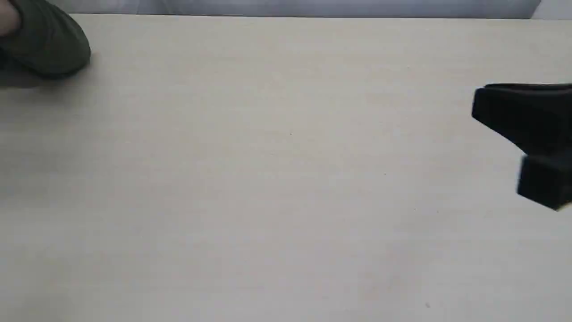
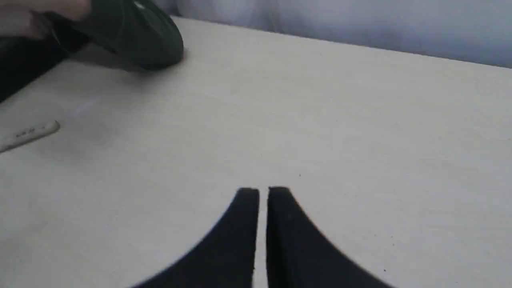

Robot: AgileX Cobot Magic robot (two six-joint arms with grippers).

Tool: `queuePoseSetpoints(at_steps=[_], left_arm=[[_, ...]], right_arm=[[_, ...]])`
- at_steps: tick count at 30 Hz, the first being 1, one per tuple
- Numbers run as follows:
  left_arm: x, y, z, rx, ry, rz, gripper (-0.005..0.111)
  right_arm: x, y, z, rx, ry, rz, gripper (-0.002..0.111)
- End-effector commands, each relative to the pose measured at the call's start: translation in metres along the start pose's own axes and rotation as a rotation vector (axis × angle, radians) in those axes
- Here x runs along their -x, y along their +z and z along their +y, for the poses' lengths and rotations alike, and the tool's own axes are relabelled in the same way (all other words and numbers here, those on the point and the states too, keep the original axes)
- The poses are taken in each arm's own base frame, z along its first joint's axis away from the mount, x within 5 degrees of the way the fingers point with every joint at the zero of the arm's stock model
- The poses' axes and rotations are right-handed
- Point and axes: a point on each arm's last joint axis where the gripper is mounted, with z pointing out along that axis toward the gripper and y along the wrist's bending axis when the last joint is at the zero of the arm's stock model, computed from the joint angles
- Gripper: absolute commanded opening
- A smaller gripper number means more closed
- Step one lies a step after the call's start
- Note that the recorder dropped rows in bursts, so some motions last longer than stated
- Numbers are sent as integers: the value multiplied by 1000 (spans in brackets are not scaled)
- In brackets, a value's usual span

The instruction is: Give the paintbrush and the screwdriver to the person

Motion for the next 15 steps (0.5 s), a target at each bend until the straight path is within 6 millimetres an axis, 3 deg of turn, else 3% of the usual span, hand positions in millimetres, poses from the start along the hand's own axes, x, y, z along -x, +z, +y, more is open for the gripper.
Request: queuePoseSetpoints(at_steps=[1, 9, 15], left_arm=[[0, 0, 0, -7, -2, -11, 0], [0, 0, 0, -7, -2, -11, 0], [0, 0, -1, -8, -6, -8, 0]], right_arm=[[-14, -14, -2, 22, 22, -85, 4], [-44, -40, -7, 78, 41, -330, 4], [-58, -48, -11, 95, 44, -462, 4]])
